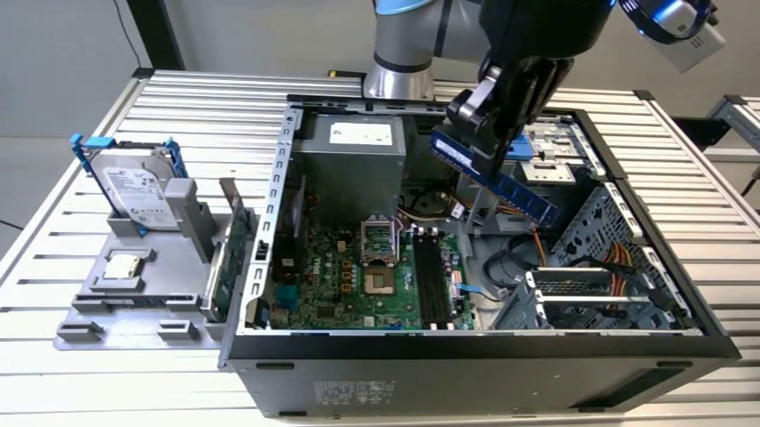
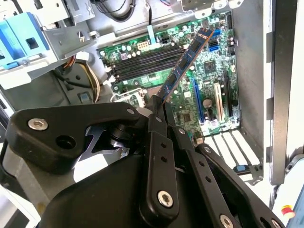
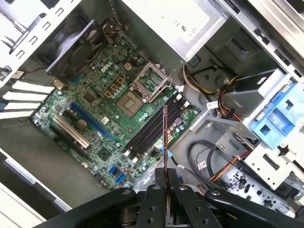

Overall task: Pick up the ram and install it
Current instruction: 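Insert the ram into the slot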

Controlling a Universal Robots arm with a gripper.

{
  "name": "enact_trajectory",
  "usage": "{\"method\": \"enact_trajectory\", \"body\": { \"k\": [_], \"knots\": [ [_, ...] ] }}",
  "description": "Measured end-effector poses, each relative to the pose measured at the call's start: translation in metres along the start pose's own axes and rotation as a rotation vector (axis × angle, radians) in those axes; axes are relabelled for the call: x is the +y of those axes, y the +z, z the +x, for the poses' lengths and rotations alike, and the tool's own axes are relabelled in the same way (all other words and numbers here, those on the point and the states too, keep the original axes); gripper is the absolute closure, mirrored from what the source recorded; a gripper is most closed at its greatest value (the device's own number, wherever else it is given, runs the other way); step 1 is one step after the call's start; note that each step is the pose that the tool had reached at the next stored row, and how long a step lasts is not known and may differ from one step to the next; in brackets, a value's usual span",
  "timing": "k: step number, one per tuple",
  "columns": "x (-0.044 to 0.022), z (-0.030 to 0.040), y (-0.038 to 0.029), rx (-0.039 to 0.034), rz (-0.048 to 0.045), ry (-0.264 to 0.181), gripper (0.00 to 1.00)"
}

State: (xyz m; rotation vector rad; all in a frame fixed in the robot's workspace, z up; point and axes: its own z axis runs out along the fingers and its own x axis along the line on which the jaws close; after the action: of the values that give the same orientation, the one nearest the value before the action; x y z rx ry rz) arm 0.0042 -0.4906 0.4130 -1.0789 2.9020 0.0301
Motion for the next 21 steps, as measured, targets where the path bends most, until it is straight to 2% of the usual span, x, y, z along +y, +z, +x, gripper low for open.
{"method": "enact_trajectory", "body": {
  "k": [21],
  "knots": [
    [0.0000,0.0000,0.0000,-0.0003,0.0057,0.115,1.00]
  ]
}}
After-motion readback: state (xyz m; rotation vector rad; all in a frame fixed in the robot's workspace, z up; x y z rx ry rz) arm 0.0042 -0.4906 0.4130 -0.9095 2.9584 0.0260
